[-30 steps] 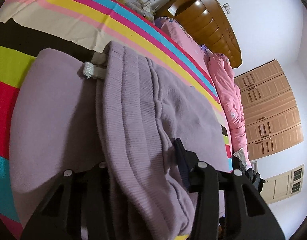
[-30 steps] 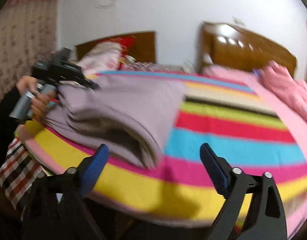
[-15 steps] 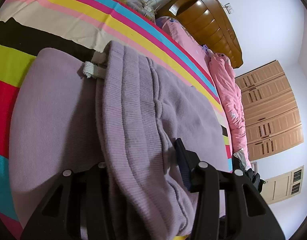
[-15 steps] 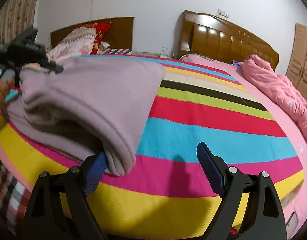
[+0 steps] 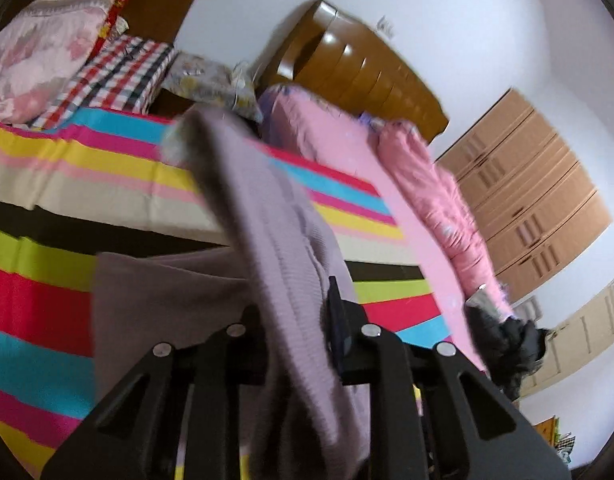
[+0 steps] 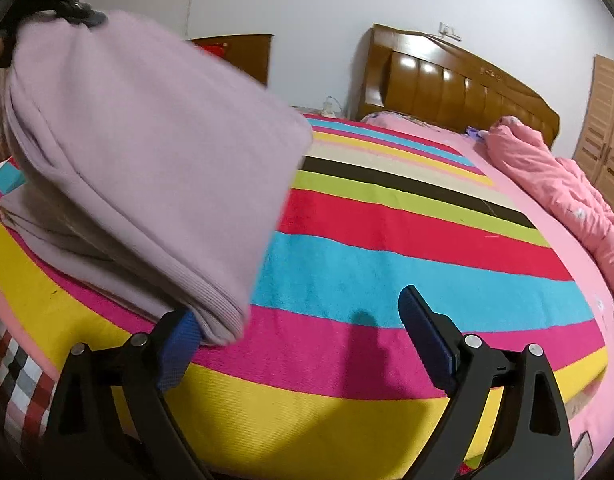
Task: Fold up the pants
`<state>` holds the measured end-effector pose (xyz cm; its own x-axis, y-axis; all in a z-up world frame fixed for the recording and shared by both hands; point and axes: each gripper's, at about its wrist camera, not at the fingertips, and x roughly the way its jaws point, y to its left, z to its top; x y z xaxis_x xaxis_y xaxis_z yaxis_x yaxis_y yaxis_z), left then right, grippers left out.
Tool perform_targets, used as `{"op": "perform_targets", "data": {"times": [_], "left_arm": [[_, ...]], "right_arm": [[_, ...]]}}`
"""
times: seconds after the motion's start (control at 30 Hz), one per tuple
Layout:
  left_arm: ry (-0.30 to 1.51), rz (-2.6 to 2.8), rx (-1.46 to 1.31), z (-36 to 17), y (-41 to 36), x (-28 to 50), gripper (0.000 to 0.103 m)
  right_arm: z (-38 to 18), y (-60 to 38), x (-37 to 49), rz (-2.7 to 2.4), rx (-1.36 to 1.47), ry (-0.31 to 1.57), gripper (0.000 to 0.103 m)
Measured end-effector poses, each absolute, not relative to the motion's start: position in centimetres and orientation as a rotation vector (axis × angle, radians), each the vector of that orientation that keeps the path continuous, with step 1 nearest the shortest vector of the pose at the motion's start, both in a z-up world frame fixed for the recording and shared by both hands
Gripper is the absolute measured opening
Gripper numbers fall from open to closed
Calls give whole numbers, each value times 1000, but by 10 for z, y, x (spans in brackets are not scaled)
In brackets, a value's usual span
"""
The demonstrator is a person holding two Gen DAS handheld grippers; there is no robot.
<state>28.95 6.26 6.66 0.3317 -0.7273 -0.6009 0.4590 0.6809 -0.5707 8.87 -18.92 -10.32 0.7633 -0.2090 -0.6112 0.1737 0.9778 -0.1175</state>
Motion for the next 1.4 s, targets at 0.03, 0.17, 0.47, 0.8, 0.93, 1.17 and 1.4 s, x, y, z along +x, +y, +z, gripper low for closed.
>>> {"op": "perform_targets", "data": {"times": [0.03,0.17,0.47,0.8,0.93,1.17,1.4], "left_arm": [[969,-771,-336,52,77,289,20],[1155,-639,-407,-61,110,304,22],[1070,-706,-579,-79,131,299,23],[739,-318,-217,21,126,234,82],[702,-519,-119,35,73,220,87],[898,-441,19,-42,41,233,85],[874,-440,102,-53,41,233,91]], "right_arm": [[-104,-189,89,-205,-55,667,91],[-108,-199,90,-163,11,665,92],[-107,-196,90,-174,8,668,92],[-51,-195,54,92,132,596,87],[-30,-182,81,119,116,547,78],[-74,-114,131,184,-64,727,73],[-75,-116,128,225,-89,740,74]]}}
